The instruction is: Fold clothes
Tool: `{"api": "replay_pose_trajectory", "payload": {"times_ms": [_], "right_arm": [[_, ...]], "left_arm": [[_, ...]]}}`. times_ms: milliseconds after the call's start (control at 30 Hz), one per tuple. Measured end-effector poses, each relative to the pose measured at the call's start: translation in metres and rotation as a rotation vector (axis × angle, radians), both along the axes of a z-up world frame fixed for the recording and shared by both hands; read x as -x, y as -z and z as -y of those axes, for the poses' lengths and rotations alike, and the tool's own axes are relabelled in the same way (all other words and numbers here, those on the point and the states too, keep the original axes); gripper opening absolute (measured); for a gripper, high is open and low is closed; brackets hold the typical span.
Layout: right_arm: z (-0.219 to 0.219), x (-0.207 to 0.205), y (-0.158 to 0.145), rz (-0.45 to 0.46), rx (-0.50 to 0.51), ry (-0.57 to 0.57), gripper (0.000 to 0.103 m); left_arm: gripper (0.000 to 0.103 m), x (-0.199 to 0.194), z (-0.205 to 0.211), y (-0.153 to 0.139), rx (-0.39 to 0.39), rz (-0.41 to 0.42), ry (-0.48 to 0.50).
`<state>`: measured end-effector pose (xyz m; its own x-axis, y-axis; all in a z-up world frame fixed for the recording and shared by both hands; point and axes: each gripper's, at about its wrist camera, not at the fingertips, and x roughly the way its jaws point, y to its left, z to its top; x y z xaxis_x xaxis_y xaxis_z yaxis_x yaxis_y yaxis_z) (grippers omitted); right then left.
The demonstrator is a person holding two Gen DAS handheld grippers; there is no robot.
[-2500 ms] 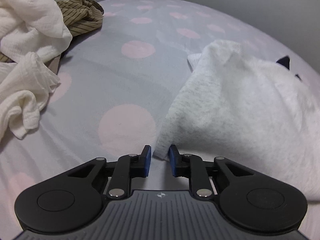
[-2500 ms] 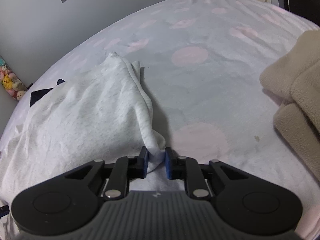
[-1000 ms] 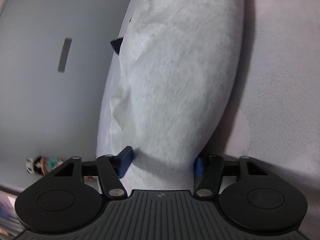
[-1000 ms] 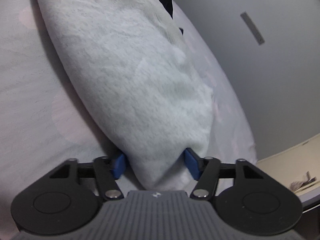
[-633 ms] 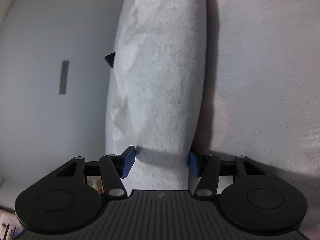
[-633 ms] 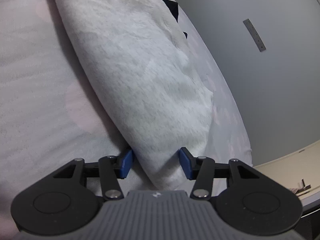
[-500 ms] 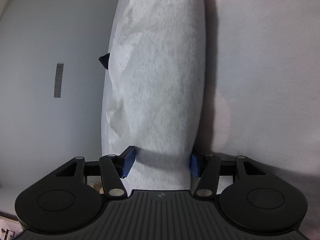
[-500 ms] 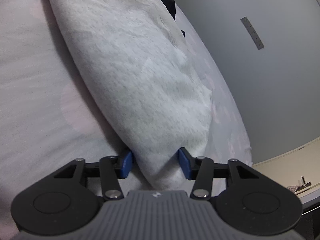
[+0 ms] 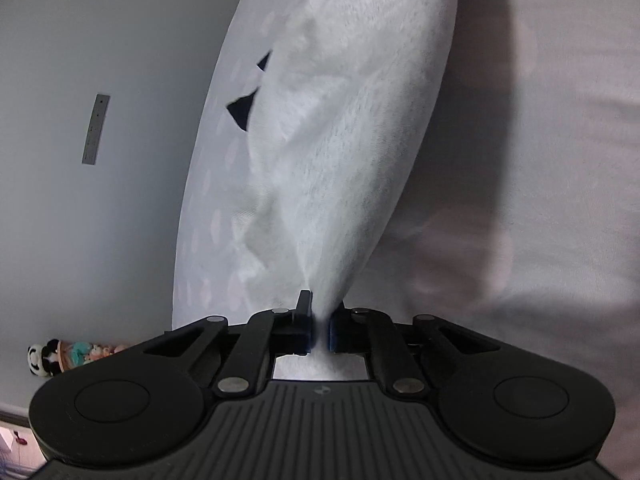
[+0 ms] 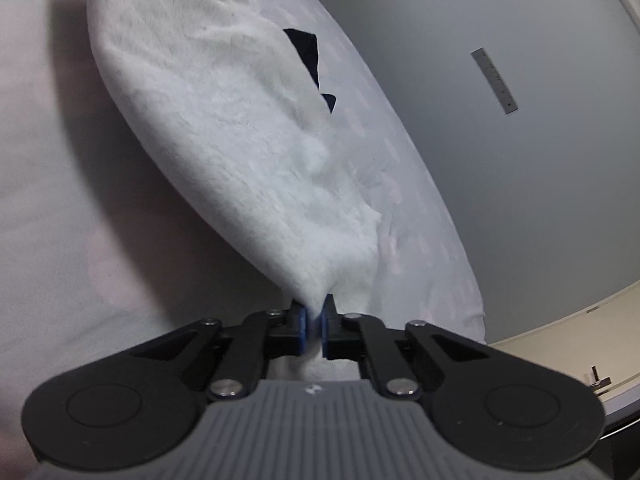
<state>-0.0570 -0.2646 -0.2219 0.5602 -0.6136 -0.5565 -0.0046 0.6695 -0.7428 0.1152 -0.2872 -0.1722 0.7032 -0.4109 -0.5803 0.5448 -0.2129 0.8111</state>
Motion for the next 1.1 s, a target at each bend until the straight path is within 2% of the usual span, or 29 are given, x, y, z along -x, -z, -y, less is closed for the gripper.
{"api": "replay_pose_trajectory", "payload": {"times_ms": [100, 200, 300, 467, 600, 733, 933, 1100], "right_arm": [[-0.01, 0.011, -0.023, -0.039, 0.011, -0.034, 0.006], [-0.021, 0.028, -0.046, -0.074, -0.029, -0.041, 0.006], [-0.039, 0.05, -0.056, -0.12, -0.073, -0.048, 0.006], [-0.069, 0.081, -0.061, -0.183, -0.164, -0.055, 0.006], [-0.073, 0.083, -0.043, -0.238, -0.195, -0.041, 0.007], [-0.071, 0.083, -0.033, -0.28, -0.238, -0.02, 0.008], [-0.076, 0.094, -0.044, -0.277, -0.296, 0.001, 0.008], [-0.061, 0.106, -0.071, -0.198, -0.388, 0.067, 0.007]], "left_arm": [[0.005, 0.008, -0.013, -0.023, -0.015, -0.013, 0.031], [0.005, 0.027, -0.035, -0.039, -0.032, -0.036, 0.061], [0.005, 0.052, -0.059, -0.047, -0.065, -0.07, 0.091], [0.005, 0.085, -0.091, -0.038, -0.122, -0.139, 0.1], [0.005, 0.088, -0.088, -0.014, -0.144, -0.197, 0.05], [0.007, 0.078, -0.074, -0.009, -0.158, -0.249, -0.005], [0.012, 0.082, -0.089, -0.025, -0.123, -0.336, -0.068], [0.015, 0.087, -0.099, -0.055, -0.049, -0.432, -0.123]]}}
